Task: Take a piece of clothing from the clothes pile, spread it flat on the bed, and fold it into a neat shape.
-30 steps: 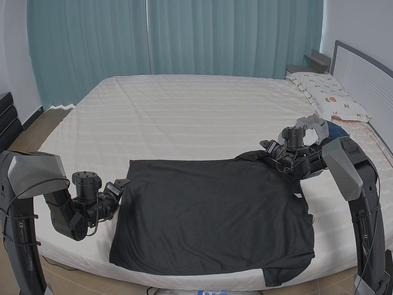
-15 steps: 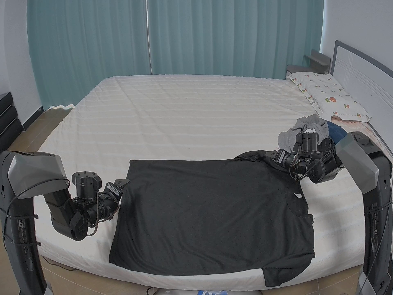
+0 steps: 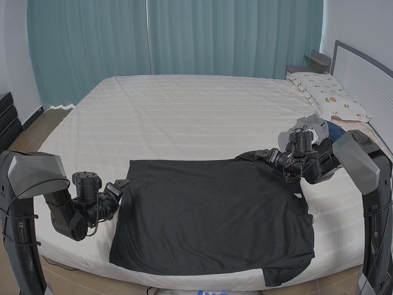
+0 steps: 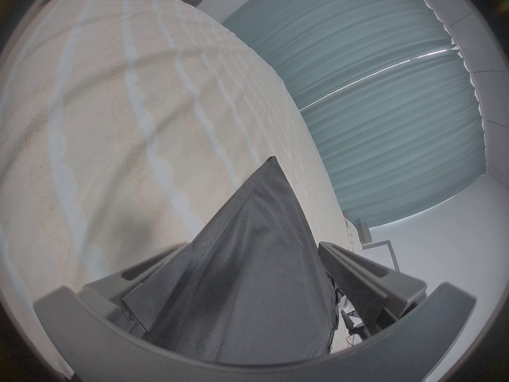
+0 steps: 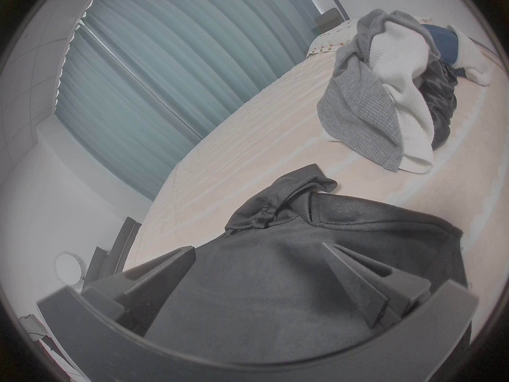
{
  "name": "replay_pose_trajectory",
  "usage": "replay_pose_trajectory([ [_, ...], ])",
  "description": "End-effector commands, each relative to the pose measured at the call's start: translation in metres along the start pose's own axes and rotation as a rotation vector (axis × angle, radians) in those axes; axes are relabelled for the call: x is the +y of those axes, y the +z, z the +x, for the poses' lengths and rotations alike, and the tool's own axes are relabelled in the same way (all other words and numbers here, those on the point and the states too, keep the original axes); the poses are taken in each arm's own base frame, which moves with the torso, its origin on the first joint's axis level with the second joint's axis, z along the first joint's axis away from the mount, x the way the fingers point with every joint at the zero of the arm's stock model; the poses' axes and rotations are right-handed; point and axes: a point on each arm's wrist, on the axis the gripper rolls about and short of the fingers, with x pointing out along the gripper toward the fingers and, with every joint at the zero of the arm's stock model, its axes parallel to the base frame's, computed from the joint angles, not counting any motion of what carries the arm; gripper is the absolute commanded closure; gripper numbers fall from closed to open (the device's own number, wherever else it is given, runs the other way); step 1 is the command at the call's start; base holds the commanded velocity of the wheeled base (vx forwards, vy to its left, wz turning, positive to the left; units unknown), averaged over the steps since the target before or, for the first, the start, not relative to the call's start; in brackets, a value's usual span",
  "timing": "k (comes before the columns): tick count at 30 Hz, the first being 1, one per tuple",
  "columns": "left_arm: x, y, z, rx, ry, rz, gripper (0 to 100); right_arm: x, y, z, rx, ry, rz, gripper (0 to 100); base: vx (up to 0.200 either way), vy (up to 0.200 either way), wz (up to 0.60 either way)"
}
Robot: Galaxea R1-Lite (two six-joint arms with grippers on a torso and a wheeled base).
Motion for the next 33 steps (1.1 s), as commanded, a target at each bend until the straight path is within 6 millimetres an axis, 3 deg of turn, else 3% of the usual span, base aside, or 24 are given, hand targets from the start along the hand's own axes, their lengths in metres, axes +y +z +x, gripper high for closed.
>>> replay_pose_trajectory([
  [1, 0.0, -0.001, 0.0, 0.002, 0.001, 0.0, 0, -0.016, -0.019, 0.024, 0.027, -0.024, 0.007, 0, 0.0, 0.0, 0.0],
  [5, 0.0, -0.001, 0.0, 0.0, 0.002, 0.0, 0, -0.02, -0.031, 0.034, 0.039, -0.035, 0.002, 0, 0.0, 0.0, 0.0],
  [9, 0.0, -0.001, 0.0, 0.002, 0.001, 0.001, 0, -0.023, -0.03, 0.045, -0.028, -0.054, -0.005, 0, 0.0, 0.0, 0.0],
  [13, 0.0, -0.001, 0.0, 0.002, 0.003, 0.007, 0, -0.021, -0.015, 0.05, -0.174, -0.062, -0.011, 0, 0.0, 0.0, 0.0],
  [19, 0.001, -0.002, 0.0, 0.004, 0.005, 0.021, 0, -0.02, -0.001, 0.046, -0.241, -0.037, -0.014, 0, 0.0, 0.0, 0.0],
  [26, 0.002, -0.002, 0.001, 0.004, 0.007, 0.02, 0, -0.037, 0.0, 0.052, -0.248, -0.063, -0.004, 0, 0.0, 0.0, 0.0],
  [30, 0.001, -0.004, 0.001, 0.0, 0.011, 0.025, 0, -0.056, 0.006, 0.062, -0.29, -0.09, 0.004, 0, 0.0, 0.0, 0.0],
  [33, 0.003, -0.006, 0.003, -0.012, 0.026, 0.032, 0, -0.057, 0.014, 0.065, -0.334, -0.099, 0.007, 0, 0.0, 0.0, 0.0],
])
